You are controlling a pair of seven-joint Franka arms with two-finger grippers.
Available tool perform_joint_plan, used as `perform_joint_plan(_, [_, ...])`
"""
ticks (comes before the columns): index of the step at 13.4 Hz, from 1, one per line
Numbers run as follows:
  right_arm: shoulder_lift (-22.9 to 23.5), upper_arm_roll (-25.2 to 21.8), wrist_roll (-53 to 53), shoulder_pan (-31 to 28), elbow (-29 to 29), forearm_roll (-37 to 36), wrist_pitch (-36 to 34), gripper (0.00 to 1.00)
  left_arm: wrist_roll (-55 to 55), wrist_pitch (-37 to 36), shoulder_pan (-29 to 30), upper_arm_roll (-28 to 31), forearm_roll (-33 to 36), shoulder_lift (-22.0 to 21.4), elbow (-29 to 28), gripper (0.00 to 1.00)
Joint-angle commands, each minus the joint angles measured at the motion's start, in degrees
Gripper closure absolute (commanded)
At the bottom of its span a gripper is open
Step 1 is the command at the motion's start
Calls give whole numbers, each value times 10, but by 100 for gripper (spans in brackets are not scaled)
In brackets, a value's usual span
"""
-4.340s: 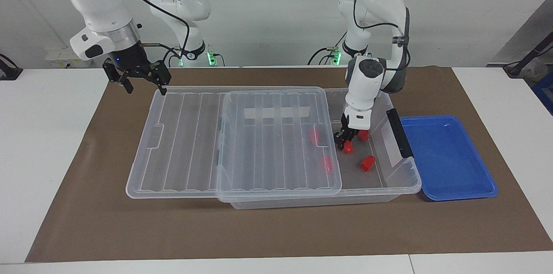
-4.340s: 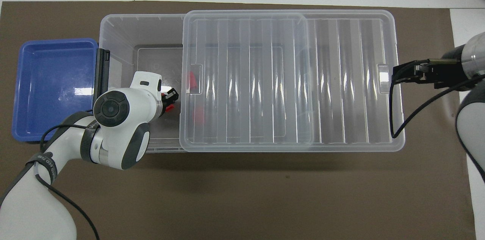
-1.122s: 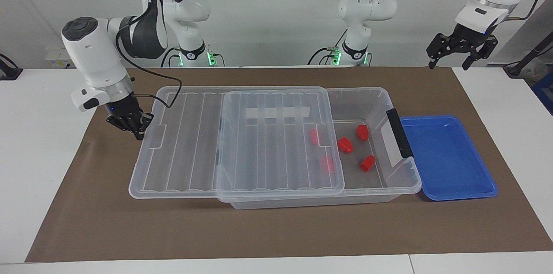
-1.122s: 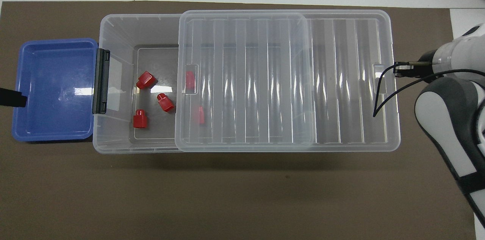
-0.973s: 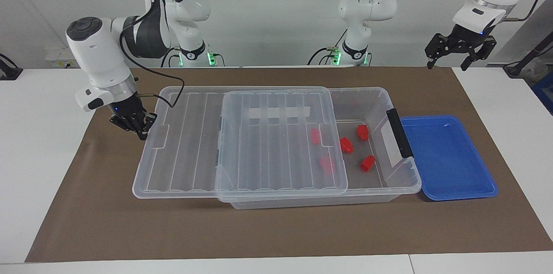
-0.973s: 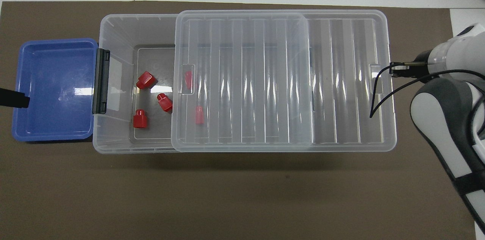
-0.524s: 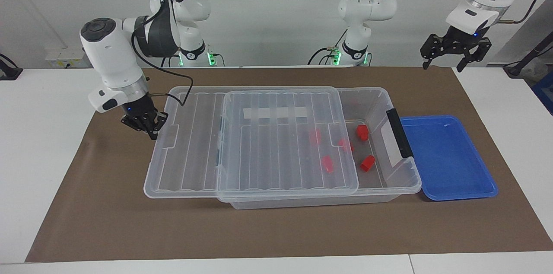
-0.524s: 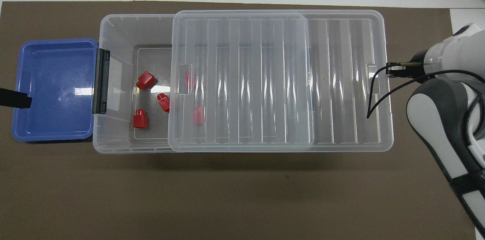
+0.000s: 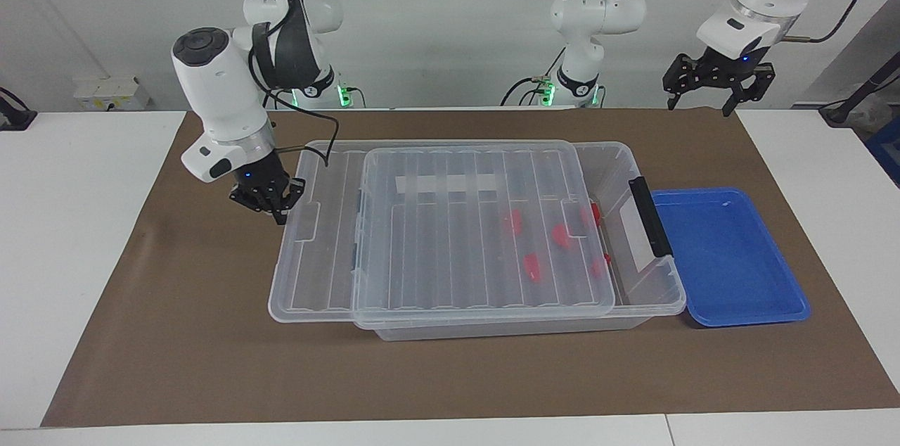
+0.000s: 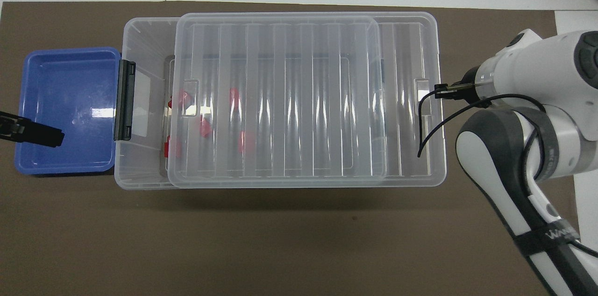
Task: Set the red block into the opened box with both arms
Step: 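Slide the clear lid toward the blue tray with the right gripper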
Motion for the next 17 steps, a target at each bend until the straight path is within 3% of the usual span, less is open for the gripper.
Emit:
perform_joint_plan(1, [0,2,37,22,2,3,3,100,14,-16,18,-31,9,-7,3,0])
perform_joint_plan(17, [1,2,60,67,6,3,19,100,9,-1,21,-31,8,-14,-18,0])
